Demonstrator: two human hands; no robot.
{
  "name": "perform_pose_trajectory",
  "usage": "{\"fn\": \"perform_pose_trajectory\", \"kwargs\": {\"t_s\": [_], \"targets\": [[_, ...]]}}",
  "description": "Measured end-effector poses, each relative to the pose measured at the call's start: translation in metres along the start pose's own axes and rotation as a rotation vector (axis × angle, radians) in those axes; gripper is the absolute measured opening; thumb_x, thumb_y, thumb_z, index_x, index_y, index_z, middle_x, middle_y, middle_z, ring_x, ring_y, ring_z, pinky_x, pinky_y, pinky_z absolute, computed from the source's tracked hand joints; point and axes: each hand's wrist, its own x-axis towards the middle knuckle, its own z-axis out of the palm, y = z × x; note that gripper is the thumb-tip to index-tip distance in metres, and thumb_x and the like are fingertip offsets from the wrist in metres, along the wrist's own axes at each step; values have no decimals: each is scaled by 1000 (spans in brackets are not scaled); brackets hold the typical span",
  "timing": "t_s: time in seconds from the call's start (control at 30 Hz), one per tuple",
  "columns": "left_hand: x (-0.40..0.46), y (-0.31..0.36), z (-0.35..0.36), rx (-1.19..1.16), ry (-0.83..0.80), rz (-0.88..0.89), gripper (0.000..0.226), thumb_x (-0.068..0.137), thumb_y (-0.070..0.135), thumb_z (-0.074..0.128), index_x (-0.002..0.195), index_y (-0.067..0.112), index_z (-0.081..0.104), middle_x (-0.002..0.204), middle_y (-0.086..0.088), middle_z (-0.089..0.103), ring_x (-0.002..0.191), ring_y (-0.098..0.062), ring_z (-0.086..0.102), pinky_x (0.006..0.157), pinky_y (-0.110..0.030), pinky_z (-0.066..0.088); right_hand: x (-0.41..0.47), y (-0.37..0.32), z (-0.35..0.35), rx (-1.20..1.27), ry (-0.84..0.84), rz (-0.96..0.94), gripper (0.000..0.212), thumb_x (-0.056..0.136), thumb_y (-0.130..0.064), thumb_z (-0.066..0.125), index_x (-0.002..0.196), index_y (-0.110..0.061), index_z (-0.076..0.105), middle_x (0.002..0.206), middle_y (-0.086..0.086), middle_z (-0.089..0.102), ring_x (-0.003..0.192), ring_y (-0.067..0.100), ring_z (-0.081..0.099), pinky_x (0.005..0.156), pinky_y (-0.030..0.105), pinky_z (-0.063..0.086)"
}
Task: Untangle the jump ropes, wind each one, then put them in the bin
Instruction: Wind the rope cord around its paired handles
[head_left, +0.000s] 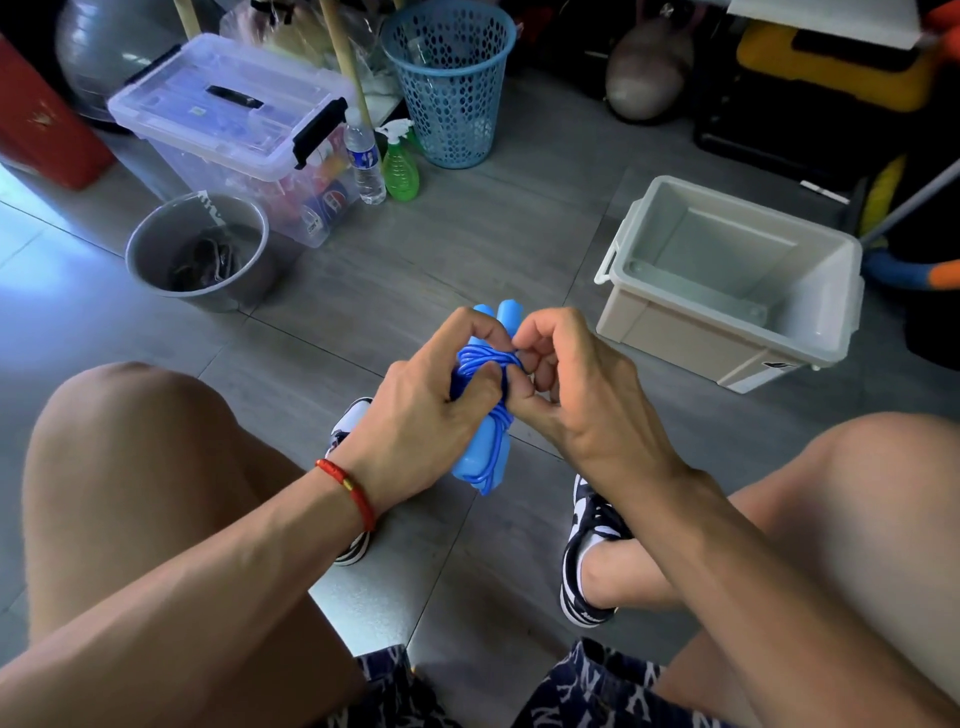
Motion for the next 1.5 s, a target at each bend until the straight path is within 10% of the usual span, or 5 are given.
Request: {"fn": "perform_pose_trajectory", "kwargs": {"t_s": [0.9, 1.13, 1.37, 1.5], "targets": [[-5, 0, -1, 42, 72, 74, 9, 103, 22, 48, 109, 28, 45, 58, -14, 52, 49, -24, 39, 48, -37, 37, -8, -22, 9, 72, 213, 47, 23, 83, 0, 73, 81, -10, 52, 74, -4, 60, 66, 14, 57, 65, 25, 47], [-2, 3, 0, 108, 36, 182, 8, 104, 17, 49, 109, 22, 46, 55, -9, 45, 47, -18, 34, 48, -21, 28, -5, -17, 1, 389, 210, 322, 13, 89, -8, 72, 98, -14, 64, 85, -4, 71, 76, 19, 70, 72, 36, 59], [1, 2, 5, 193, 52, 219, 10, 102, 15, 51, 109, 21, 47, 65, 26, 54, 58, -4, 47, 55, -14, 31, -13, -20, 10, 203, 220, 320, 16, 93, -23, 73, 105, -14, 78, 97, -5, 70, 85, 3, 66, 72, 2, 44], [0, 0, 7, 227, 54, 240, 13, 101, 20, 51, 109, 28, 46, 65, 19, 51, 63, -2, 49, 58, -16, 31, -12, -21, 11, 221, 259, 340, 12, 90, -21, 76, 99, -14, 80, 92, -4, 70, 79, 9, 68, 71, 15, 52]]}}
